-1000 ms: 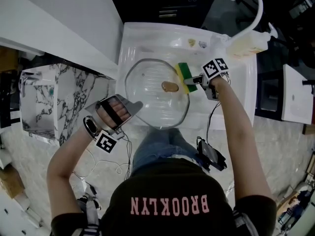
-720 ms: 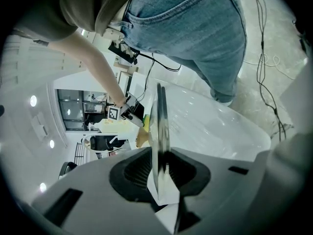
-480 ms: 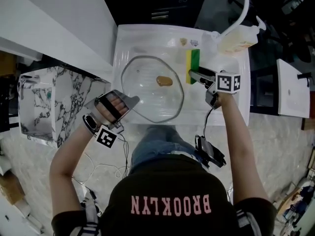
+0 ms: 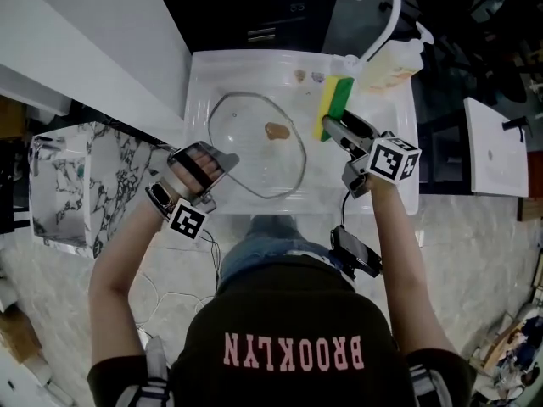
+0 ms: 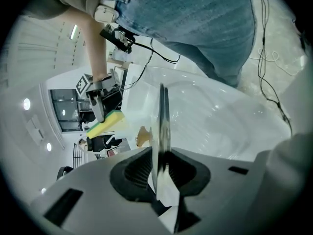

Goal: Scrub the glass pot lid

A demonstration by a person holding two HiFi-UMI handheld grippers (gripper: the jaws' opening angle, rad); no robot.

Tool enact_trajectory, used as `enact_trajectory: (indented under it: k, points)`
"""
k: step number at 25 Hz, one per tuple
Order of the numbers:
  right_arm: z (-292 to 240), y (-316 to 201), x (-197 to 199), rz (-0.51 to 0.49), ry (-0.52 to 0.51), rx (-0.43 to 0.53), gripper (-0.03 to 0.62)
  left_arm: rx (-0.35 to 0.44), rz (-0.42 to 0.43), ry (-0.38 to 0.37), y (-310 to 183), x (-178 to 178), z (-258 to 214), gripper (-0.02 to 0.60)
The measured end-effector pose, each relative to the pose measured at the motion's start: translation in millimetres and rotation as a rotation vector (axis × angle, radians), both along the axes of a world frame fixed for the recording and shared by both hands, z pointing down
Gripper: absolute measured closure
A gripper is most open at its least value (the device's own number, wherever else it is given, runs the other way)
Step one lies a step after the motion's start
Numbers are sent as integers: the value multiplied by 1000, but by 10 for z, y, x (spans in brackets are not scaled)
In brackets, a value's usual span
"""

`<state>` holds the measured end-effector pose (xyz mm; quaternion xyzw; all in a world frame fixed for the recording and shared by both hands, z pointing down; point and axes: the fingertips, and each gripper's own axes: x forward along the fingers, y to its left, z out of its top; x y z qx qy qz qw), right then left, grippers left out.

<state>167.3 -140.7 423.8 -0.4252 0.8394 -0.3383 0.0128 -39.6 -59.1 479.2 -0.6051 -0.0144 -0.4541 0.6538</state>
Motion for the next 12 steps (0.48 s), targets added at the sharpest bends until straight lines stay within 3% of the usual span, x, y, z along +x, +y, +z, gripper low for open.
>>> enact_trajectory:
  k: [6, 12]
  points:
    - [-228, 106, 317, 129, 220, 127, 312, 36, 7, -38, -116, 164, 49, 508]
    - [-295, 266, 426, 178, 269, 164, 312, 33, -10, -37, -149, 222, 32, 508]
